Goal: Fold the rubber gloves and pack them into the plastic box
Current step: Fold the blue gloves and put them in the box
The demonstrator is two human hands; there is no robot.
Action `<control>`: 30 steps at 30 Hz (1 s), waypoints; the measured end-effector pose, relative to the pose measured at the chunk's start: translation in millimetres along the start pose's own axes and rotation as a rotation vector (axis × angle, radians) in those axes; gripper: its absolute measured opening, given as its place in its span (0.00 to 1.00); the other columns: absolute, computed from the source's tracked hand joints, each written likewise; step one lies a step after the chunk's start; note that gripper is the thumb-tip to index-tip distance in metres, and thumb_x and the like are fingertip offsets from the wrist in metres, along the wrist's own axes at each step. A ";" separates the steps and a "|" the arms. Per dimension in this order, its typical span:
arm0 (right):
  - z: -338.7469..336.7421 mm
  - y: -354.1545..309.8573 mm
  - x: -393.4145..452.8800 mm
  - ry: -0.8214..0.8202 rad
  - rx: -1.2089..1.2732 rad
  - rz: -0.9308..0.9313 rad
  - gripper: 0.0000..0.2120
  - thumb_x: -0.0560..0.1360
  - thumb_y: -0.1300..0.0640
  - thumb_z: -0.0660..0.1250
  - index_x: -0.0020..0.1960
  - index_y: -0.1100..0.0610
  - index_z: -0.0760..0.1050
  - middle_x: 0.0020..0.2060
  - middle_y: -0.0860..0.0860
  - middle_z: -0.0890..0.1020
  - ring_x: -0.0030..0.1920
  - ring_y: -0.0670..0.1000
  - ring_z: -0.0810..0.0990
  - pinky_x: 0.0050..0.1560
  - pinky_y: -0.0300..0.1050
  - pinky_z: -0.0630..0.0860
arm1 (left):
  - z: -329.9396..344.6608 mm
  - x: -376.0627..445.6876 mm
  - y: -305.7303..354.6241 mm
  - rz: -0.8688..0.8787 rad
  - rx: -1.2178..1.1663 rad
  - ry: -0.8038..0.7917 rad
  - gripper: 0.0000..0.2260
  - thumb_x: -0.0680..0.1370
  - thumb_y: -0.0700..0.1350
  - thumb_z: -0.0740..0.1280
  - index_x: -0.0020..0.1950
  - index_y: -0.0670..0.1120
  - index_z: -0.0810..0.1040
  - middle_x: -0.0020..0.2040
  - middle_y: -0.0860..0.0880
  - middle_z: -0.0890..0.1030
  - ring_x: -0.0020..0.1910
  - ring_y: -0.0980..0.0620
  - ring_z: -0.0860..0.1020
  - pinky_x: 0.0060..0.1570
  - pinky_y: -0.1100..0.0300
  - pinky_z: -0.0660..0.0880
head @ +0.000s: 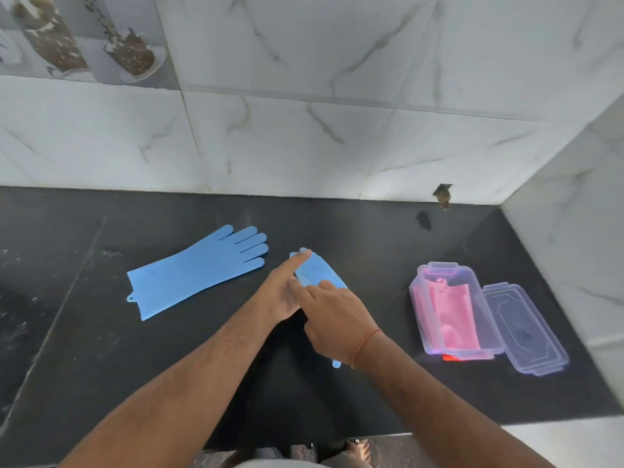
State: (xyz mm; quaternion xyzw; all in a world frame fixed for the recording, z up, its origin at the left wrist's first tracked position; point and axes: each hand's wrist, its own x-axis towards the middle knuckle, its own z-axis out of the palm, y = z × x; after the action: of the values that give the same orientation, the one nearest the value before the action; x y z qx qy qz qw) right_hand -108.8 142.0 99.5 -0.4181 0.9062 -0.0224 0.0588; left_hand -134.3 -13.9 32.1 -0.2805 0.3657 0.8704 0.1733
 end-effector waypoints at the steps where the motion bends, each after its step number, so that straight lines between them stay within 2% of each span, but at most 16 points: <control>1: 6.0 4.3 -8.1 0.011 -0.014 -0.010 0.35 0.77 0.57 0.63 0.83 0.54 0.58 0.47 0.49 0.80 0.44 0.51 0.68 0.43 0.50 0.73 | 4.1 3.9 -4.9 -0.003 0.018 0.026 0.24 0.78 0.53 0.80 0.68 0.41 0.82 0.58 0.43 0.89 0.54 0.45 0.89 0.54 0.49 0.86; 2: 12.3 9.5 -16.5 0.017 0.002 -0.022 0.35 0.78 0.56 0.63 0.83 0.53 0.58 0.48 0.49 0.80 0.44 0.51 0.68 0.43 0.49 0.72 | 8.5 7.3 -9.9 0.002 0.046 0.074 0.20 0.80 0.49 0.78 0.67 0.40 0.83 0.54 0.44 0.90 0.50 0.46 0.90 0.46 0.51 0.87; 3: 18.3 16.2 -24.7 0.011 0.054 -0.037 0.34 0.79 0.54 0.63 0.83 0.49 0.58 0.48 0.48 0.80 0.44 0.50 0.69 0.44 0.48 0.73 | 13.1 10.5 -15.0 0.012 0.083 0.122 0.16 0.82 0.47 0.75 0.68 0.41 0.82 0.53 0.44 0.91 0.49 0.46 0.90 0.42 0.52 0.86; 6: 32.0 36.9 -52.1 0.005 0.480 0.036 0.31 0.80 0.41 0.66 0.80 0.35 0.59 0.53 0.38 0.80 0.54 0.45 0.77 0.55 0.41 0.77 | 25.0 14.9 -25.8 0.044 0.100 0.127 0.12 0.87 0.41 0.66 0.69 0.44 0.82 0.61 0.40 0.88 0.55 0.43 0.89 0.47 0.47 0.86; 7: 38.1 43.4 -59.8 0.103 0.650 0.121 0.30 0.80 0.40 0.67 0.79 0.35 0.63 0.55 0.36 0.80 0.58 0.44 0.79 0.58 0.41 0.78 | 29.0 14.1 -28.0 0.047 0.073 0.082 0.12 0.88 0.40 0.65 0.68 0.45 0.83 0.62 0.40 0.88 0.54 0.43 0.90 0.46 0.47 0.87; 9: 51.8 58.8 -66.6 0.418 0.892 0.375 0.24 0.80 0.45 0.70 0.75 0.39 0.70 0.59 0.37 0.79 0.63 0.46 0.80 0.60 0.47 0.81 | 36.8 11.2 -31.5 0.041 0.005 -0.014 0.13 0.88 0.39 0.63 0.69 0.44 0.83 0.62 0.40 0.88 0.53 0.43 0.90 0.46 0.46 0.88; 11: 60.7 72.4 -64.6 0.563 1.065 0.637 0.22 0.81 0.48 0.72 0.72 0.43 0.71 0.64 0.40 0.77 0.67 0.46 0.78 0.65 0.52 0.81 | 43.6 8.7 -33.9 0.035 -0.028 -0.105 0.15 0.88 0.38 0.63 0.73 0.43 0.80 0.67 0.38 0.86 0.61 0.40 0.87 0.54 0.44 0.87; 13: 62.5 80.3 -59.4 0.535 1.165 0.795 0.26 0.78 0.39 0.72 0.73 0.43 0.69 0.68 0.42 0.76 0.69 0.43 0.76 0.70 0.50 0.78 | 48.9 6.2 -36.7 0.028 -0.011 -0.189 0.16 0.88 0.38 0.63 0.76 0.42 0.79 0.70 0.38 0.84 0.66 0.39 0.84 0.63 0.43 0.85; 16: 60.3 91.4 -53.5 0.483 1.444 0.828 0.33 0.71 0.27 0.71 0.70 0.43 0.75 0.67 0.44 0.81 0.67 0.47 0.81 0.65 0.45 0.80 | 51.7 5.2 -40.4 0.026 0.020 -0.239 0.17 0.88 0.38 0.62 0.77 0.42 0.78 0.70 0.38 0.83 0.68 0.38 0.83 0.69 0.41 0.81; 18: 60.5 99.9 -51.7 0.332 1.751 0.747 0.28 0.72 0.28 0.73 0.65 0.41 0.81 0.63 0.47 0.86 0.64 0.52 0.85 0.60 0.48 0.84 | 54.1 5.5 -41.5 0.037 0.019 -0.252 0.17 0.88 0.39 0.63 0.78 0.43 0.78 0.72 0.39 0.82 0.70 0.37 0.82 0.71 0.39 0.79; 20: 63.1 106.5 -52.8 0.192 1.907 0.709 0.22 0.74 0.32 0.75 0.64 0.42 0.84 0.64 0.51 0.86 0.64 0.57 0.85 0.62 0.58 0.83 | 55.6 9.5 -42.2 0.048 0.022 -0.220 0.16 0.89 0.40 0.63 0.76 0.45 0.80 0.71 0.40 0.84 0.68 0.38 0.84 0.65 0.40 0.84; 21: 65.9 109.4 -52.9 0.146 1.937 0.696 0.22 0.75 0.36 0.76 0.64 0.44 0.84 0.64 0.54 0.86 0.64 0.59 0.85 0.63 0.62 0.83 | 55.9 13.0 -41.6 0.053 0.029 -0.190 0.15 0.89 0.41 0.63 0.75 0.46 0.81 0.70 0.40 0.84 0.67 0.38 0.85 0.60 0.41 0.86; 23: 70.0 115.1 -53.7 0.107 1.929 0.692 0.22 0.74 0.43 0.80 0.66 0.48 0.83 0.63 0.56 0.86 0.62 0.61 0.86 0.58 0.62 0.84 | 55.3 21.3 -40.3 0.060 0.063 -0.119 0.15 0.89 0.42 0.61 0.74 0.48 0.81 0.68 0.41 0.86 0.65 0.39 0.86 0.57 0.42 0.86; 25: 72.0 119.8 -54.9 0.087 1.829 0.758 0.23 0.73 0.48 0.82 0.65 0.48 0.81 0.61 0.53 0.87 0.58 0.58 0.88 0.51 0.56 0.86 | 54.2 29.7 -41.8 0.068 0.125 -0.038 0.16 0.89 0.40 0.59 0.74 0.47 0.81 0.66 0.42 0.87 0.65 0.40 0.86 0.63 0.41 0.84; 27: 76.0 122.9 -55.8 0.069 1.631 0.878 0.22 0.74 0.52 0.81 0.64 0.46 0.78 0.59 0.49 0.87 0.55 0.55 0.88 0.47 0.50 0.86 | 52.9 37.9 -48.5 0.060 0.204 0.045 0.17 0.88 0.35 0.59 0.74 0.45 0.80 0.66 0.42 0.87 0.66 0.41 0.85 0.68 0.42 0.82; 30: 89.4 127.9 -58.3 0.033 1.385 0.949 0.23 0.76 0.59 0.76 0.67 0.46 0.73 0.61 0.48 0.83 0.57 0.52 0.83 0.52 0.47 0.82 | 52.5 45.3 -62.3 0.030 0.321 0.134 0.20 0.84 0.29 0.61 0.71 0.43 0.80 0.65 0.43 0.87 0.64 0.43 0.86 0.64 0.47 0.83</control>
State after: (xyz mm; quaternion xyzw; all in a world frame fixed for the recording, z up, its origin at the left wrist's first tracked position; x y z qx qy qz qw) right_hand -156.7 270.2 4.4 0.1385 0.7682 -0.5526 0.2922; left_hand -157.1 70.9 0.8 -0.3012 0.5151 0.7825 0.1779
